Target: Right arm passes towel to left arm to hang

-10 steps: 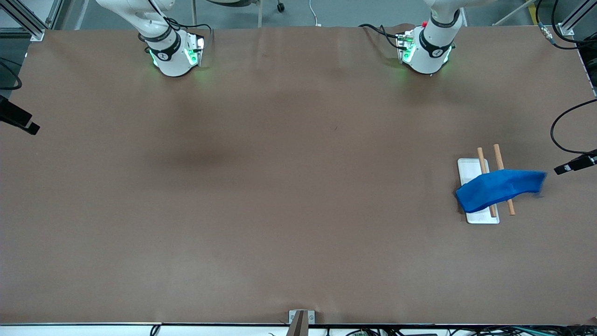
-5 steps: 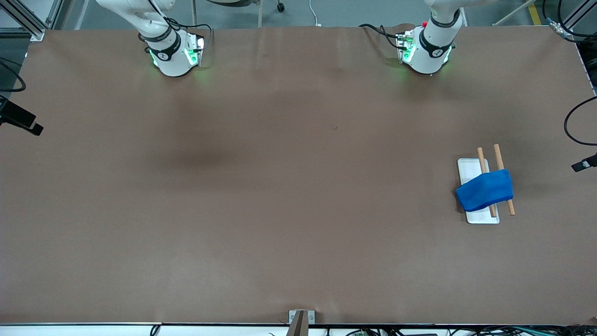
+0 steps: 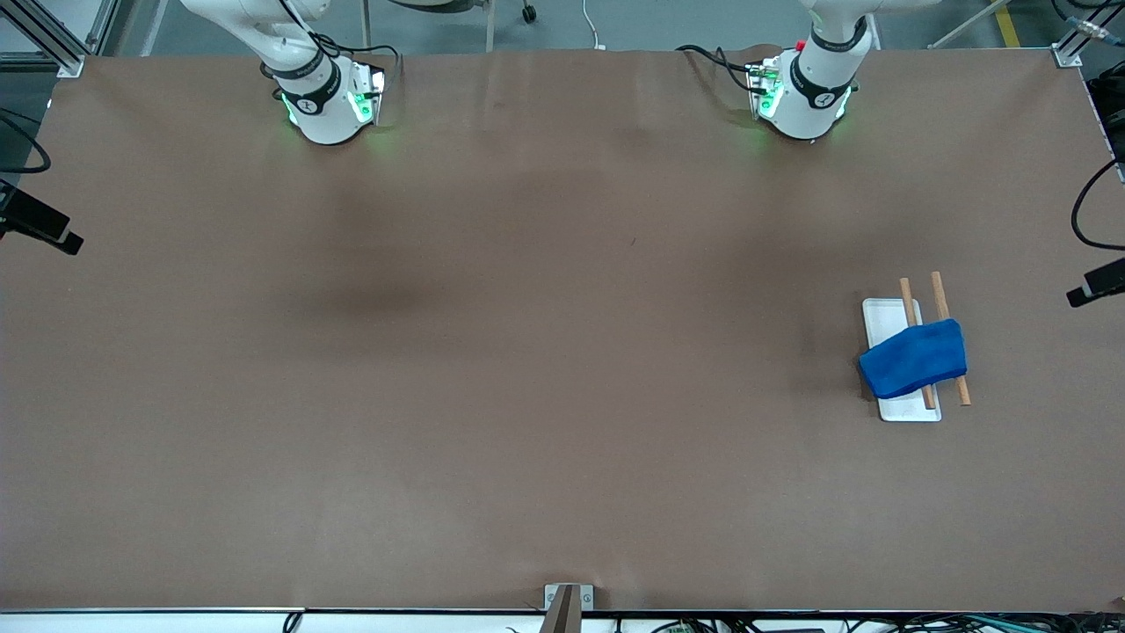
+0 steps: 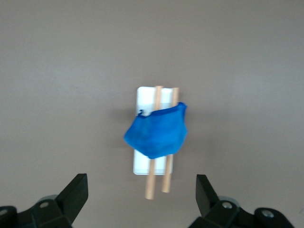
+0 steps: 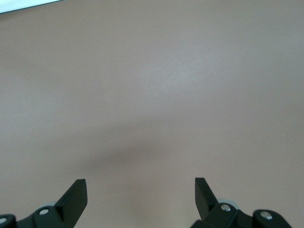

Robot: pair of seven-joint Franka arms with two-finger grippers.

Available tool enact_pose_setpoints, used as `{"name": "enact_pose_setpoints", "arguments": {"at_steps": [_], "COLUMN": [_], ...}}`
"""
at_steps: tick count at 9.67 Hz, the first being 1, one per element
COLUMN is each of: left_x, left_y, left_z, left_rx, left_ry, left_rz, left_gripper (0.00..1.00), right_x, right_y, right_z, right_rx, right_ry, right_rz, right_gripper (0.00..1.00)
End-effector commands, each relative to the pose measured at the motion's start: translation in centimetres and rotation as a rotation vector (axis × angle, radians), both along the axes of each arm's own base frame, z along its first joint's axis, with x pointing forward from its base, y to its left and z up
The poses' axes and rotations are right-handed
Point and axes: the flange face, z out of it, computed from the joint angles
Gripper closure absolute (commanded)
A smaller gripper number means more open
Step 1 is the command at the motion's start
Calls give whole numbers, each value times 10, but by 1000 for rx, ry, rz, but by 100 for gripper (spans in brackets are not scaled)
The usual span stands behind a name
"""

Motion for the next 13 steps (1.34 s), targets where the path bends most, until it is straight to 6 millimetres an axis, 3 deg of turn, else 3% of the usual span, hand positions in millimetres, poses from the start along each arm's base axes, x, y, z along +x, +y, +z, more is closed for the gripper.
{"name": "enact_pose_setpoints", "arguments": {"at_steps": [1,2,3,5,7,9,11,13], "left_x": [-19,-30,-43,-41,-38,-40,-46,-47], "left_y": [-82,-113,-125,-157,-161,-174,-201,-202], "left_z": [11,23,43,73,112,124,126,121], "left_rx": [59,84,90,91,92,83,89,95], "left_ry": [59,99,83,62,86,124,130,144], "left_rz": [29,8,-11,-63,-75,-49,-13,-18], "left_gripper": [0,0,0,0,0,0,0,0], "right_x": [-3,-3,-3,-3,-3,-3,-3,-3], "right_y": [-1,-1,-1,-1,-1,-1,-1,-1], "right_z": [1,1,1,1,1,1,1,0], "right_rx": [-19,-19,-19,-19,-19,-18,-17,-19], "right_ry": [4,4,4,4,2,3,5,7], "right_rz": [8,8,8,8,6,6,6,6], "right_gripper": [0,0,0,0,0,0,0,0]}}
